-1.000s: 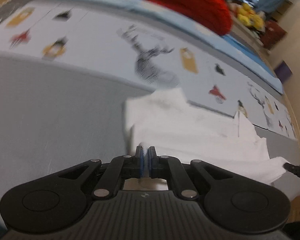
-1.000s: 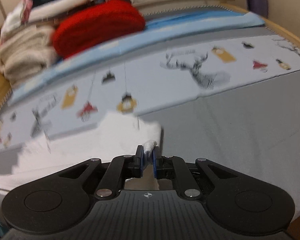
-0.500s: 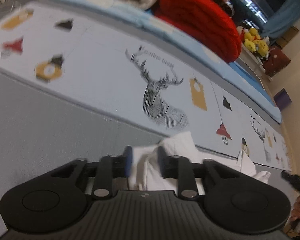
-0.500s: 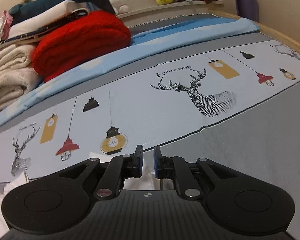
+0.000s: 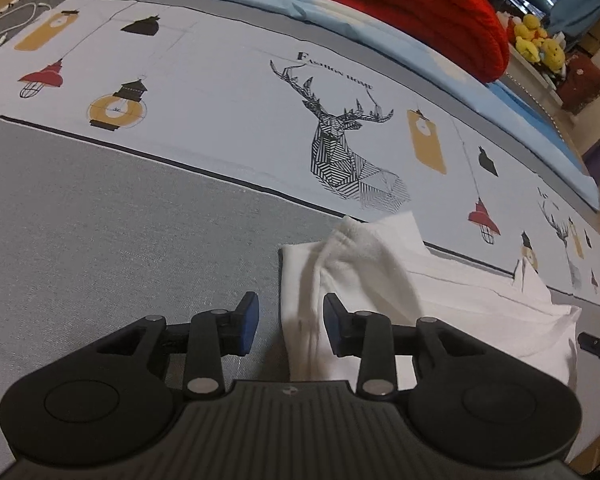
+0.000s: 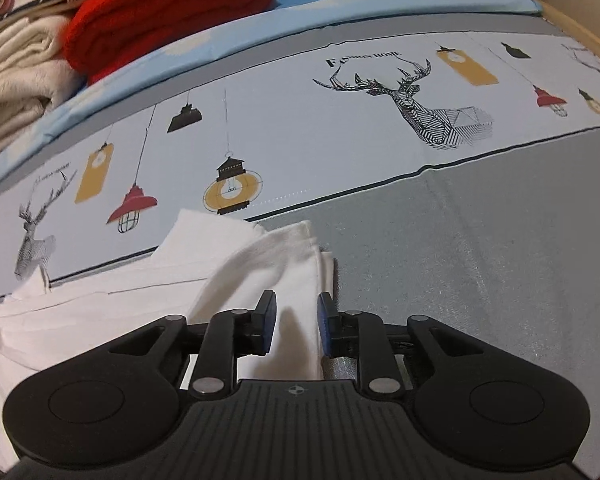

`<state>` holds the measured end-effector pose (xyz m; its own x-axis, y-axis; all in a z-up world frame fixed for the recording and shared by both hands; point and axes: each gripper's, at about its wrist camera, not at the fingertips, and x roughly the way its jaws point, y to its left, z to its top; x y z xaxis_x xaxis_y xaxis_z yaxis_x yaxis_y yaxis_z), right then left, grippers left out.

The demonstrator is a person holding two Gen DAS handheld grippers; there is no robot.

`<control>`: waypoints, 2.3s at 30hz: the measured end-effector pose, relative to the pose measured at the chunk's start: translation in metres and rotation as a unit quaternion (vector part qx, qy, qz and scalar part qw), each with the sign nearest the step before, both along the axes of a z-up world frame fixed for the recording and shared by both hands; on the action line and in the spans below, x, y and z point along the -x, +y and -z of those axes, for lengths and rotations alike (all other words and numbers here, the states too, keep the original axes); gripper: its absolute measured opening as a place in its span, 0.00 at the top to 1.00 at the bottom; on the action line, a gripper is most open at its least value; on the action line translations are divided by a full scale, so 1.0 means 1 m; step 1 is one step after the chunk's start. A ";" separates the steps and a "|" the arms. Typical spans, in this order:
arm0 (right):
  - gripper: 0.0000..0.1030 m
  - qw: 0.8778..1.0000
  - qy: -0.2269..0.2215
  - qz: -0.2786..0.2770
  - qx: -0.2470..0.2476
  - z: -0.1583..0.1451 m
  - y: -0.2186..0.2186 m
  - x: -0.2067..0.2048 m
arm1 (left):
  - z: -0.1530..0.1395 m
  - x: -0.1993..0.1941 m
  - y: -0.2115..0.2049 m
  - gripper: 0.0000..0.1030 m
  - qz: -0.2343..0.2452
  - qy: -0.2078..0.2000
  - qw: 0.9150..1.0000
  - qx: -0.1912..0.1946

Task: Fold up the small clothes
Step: 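Lift the held edge with both grippers and fold it over the shirt, then lower the folded edge onto the shirt and open both grippers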

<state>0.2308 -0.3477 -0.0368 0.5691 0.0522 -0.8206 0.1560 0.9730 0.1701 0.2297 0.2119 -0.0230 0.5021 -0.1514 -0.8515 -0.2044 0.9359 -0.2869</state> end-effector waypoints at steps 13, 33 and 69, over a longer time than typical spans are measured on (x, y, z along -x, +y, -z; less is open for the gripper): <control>0.77 1.000 0.017 0.016 0.014 0.021 0.004 -0.038 | 0.018 -0.041 -0.021 0.54 0.022 0.006 0.999 -0.022; 0.77 0.999 0.010 0.031 -0.005 0.017 -0.001 -0.046 | 0.025 -0.034 -0.018 0.67 0.035 0.039 0.999 -0.014; 0.66 0.998 -0.043 -0.015 0.045 -0.025 -0.005 0.064 | 0.034 0.021 -0.016 0.43 0.065 0.100 0.992 0.028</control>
